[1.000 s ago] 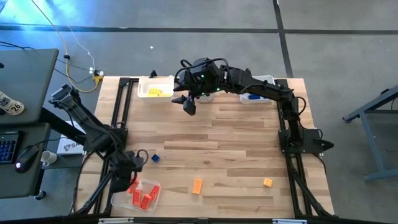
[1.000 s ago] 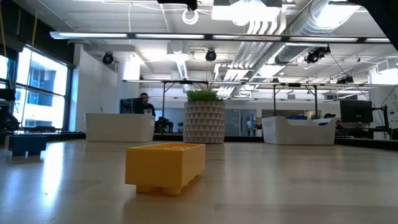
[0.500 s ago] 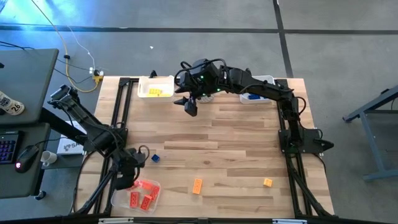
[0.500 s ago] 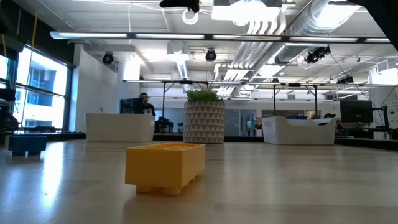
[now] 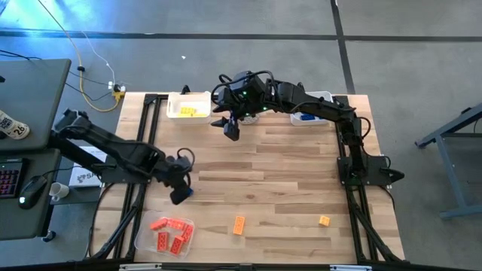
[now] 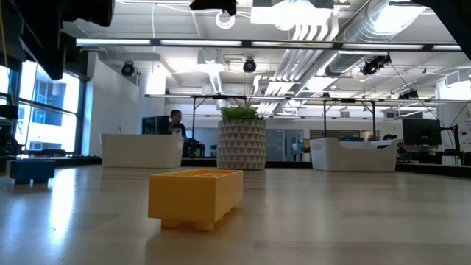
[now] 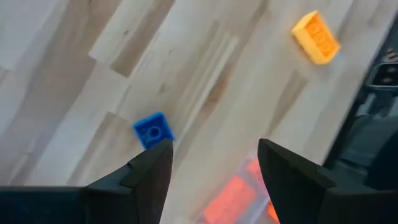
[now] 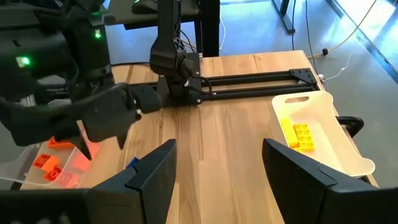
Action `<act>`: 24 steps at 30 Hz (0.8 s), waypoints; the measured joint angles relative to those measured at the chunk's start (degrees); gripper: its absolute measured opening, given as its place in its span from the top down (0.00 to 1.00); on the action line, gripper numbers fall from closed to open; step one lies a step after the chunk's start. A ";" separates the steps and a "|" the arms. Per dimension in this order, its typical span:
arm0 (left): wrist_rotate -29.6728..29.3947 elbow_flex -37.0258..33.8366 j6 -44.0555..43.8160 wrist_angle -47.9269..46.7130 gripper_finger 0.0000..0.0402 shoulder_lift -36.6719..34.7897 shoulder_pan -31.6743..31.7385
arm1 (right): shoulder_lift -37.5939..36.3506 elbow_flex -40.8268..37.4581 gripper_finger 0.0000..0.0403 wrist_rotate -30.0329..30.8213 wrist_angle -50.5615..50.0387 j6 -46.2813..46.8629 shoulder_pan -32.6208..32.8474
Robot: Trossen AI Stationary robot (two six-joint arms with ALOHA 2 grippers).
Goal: Sort & place blocks by color
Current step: Put the blue game piece into the right white bin
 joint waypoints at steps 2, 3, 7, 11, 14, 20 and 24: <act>0.16 -0.01 1.76 -0.80 0.45 0.78 1.07 | 0.00 0.00 0.45 0.00 -0.27 -0.01 0.00; -0.05 0.01 1.82 -1.10 0.45 1.15 1.73 | 0.00 0.00 0.45 0.00 -0.29 0.00 0.00; -0.51 -0.03 -2.51 -2.90 0.45 3.34 5.02 | 0.00 0.00 0.45 0.01 -0.48 -0.02 0.00; 0.98 -0.01 -11.27 -2.09 0.45 6.12 7.33 | -0.02 0.00 0.45 0.00 -0.77 -0.02 0.00; 2.43 -0.01 -15.85 -1.45 0.45 8.71 7.24 | -0.02 0.00 0.45 0.01 -1.52 -0.02 0.00; 3.26 0.03 -21.40 0.05 0.45 14.45 6.03 | -0.02 0.00 0.45 0.02 -3.03 -0.02 0.00; 2.49 0.02 -22.76 1.18 0.45 17.41 5.69 | -0.02 0.00 0.45 0.02 -3.57 -0.31 0.00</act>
